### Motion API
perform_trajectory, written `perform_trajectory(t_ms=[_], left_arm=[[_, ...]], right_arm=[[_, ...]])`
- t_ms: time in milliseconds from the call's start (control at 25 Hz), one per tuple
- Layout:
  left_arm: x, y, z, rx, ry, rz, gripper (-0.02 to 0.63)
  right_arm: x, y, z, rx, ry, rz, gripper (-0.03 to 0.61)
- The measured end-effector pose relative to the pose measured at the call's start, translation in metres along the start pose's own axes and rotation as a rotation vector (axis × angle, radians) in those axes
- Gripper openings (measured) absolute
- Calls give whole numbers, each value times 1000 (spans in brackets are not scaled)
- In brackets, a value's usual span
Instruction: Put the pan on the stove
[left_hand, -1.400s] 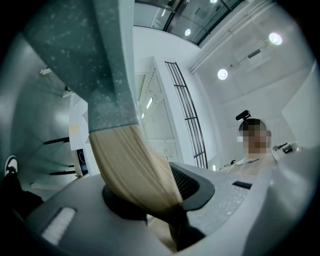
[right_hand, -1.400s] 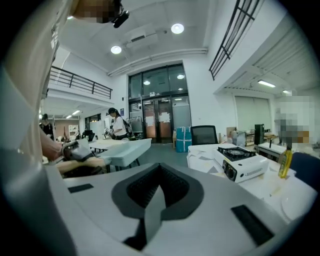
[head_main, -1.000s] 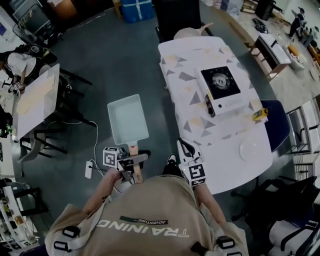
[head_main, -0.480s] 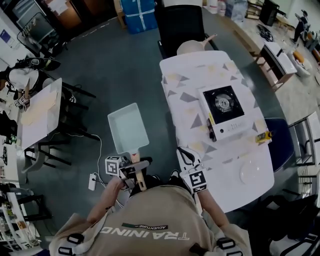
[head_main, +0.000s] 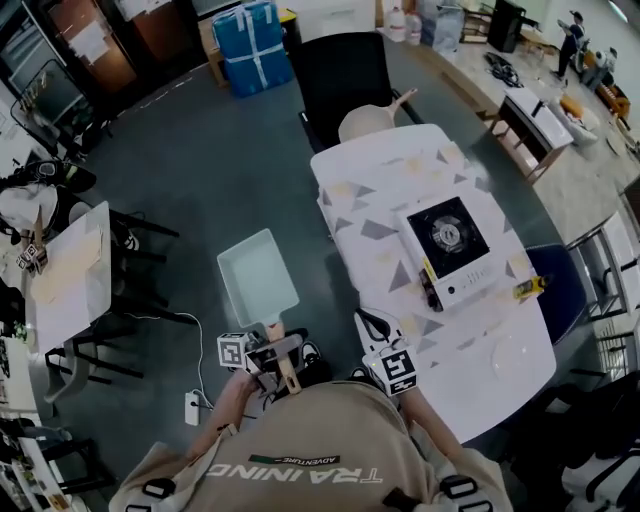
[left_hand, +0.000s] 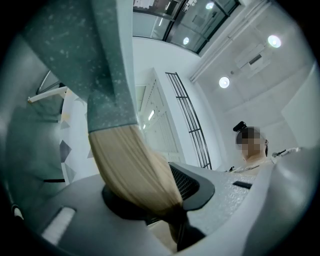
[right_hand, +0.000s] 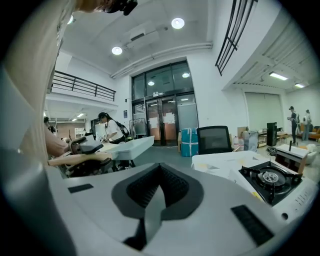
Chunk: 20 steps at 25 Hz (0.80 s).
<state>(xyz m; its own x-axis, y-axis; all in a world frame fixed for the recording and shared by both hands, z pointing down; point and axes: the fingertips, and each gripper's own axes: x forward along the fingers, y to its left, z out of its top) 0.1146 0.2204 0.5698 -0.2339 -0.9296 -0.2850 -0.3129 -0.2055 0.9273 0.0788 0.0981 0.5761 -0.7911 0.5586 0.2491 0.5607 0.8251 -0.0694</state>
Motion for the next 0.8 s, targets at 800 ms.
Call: perform_trajectory(t_ms=[800], left_arm=[[-38,39,88,-16,289,5,126]], right_arm=[[82,-8,24,18,39,-221,3]])
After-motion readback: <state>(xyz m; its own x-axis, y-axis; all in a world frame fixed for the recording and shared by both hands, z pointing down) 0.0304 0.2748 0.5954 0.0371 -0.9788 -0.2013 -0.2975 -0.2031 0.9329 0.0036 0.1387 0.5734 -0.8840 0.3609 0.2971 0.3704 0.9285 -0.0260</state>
